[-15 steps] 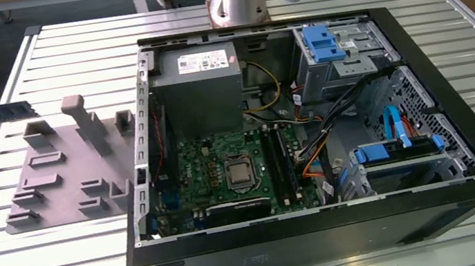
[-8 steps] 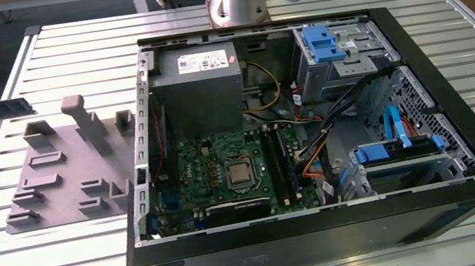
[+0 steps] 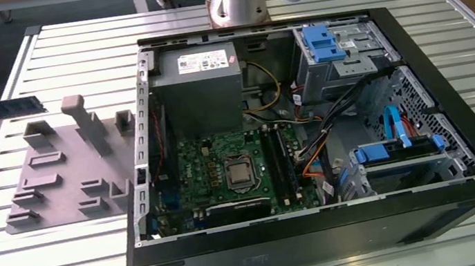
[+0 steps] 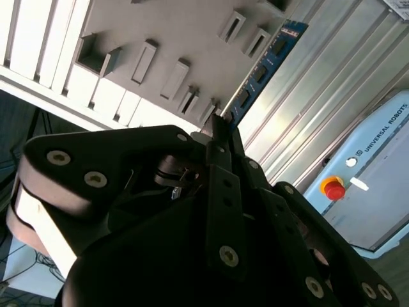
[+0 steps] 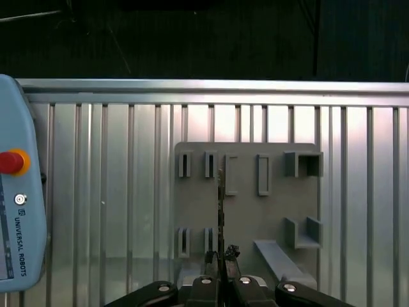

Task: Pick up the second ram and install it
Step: 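Pick up the second ram and move it above second insertion slot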

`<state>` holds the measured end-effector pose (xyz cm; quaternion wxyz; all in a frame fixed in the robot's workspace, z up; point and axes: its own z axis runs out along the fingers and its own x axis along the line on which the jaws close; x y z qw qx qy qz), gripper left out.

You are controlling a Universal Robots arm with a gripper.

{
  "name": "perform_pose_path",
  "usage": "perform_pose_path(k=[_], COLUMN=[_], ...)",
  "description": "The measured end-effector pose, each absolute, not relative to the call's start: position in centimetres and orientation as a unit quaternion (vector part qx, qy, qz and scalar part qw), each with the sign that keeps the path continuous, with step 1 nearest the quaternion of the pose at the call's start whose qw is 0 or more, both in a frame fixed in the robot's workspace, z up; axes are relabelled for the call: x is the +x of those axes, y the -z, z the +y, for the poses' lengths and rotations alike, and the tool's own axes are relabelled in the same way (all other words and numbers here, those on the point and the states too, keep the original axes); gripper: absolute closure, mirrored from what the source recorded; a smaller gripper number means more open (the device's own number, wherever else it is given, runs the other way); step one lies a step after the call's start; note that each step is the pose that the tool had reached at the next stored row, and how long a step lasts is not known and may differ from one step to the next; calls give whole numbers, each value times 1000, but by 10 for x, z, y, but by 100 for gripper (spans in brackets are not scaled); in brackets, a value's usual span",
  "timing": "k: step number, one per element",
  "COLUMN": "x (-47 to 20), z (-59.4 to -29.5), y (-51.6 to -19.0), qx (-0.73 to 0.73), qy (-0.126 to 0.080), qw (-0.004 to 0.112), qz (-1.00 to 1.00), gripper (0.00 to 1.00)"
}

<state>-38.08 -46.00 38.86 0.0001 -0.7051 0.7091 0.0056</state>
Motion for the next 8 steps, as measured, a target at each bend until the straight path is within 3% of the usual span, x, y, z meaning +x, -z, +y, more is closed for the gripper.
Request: perform_pose_path(k=[8], x=[-345], z=[-460], y=[-389], qx=[-705], qy=[-6], qw=[0], qz=[709], gripper=[86])
